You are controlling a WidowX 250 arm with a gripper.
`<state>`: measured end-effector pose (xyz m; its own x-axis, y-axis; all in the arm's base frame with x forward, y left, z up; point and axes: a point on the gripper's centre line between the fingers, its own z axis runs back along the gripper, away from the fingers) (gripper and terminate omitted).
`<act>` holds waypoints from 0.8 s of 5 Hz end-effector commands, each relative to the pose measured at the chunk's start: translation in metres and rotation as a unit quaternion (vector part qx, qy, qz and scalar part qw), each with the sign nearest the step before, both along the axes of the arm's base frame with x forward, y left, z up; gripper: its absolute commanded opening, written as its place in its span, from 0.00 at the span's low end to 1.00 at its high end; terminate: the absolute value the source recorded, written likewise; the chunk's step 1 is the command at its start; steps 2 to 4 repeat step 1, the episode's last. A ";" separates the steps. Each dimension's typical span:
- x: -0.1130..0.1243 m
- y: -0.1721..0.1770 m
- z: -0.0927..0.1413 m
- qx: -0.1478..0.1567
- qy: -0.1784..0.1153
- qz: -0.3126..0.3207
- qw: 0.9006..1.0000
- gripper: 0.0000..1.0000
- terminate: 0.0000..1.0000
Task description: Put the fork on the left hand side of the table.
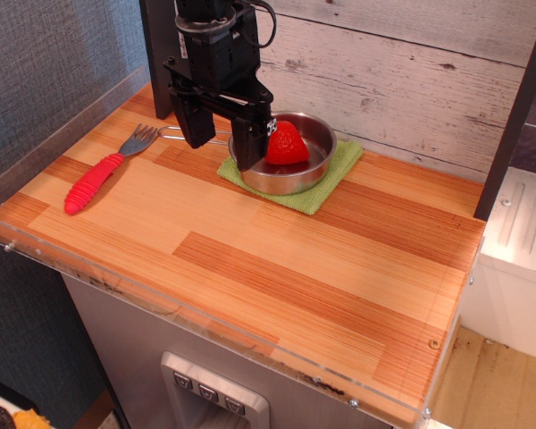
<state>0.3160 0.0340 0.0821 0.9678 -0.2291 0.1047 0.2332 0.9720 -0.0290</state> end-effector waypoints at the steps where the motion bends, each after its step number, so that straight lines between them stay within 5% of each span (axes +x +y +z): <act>1: -0.011 0.006 0.023 0.005 -0.031 0.003 0.999 1.00 1.00; 4: -0.011 0.006 0.023 0.005 -0.031 0.003 0.999 1.00 1.00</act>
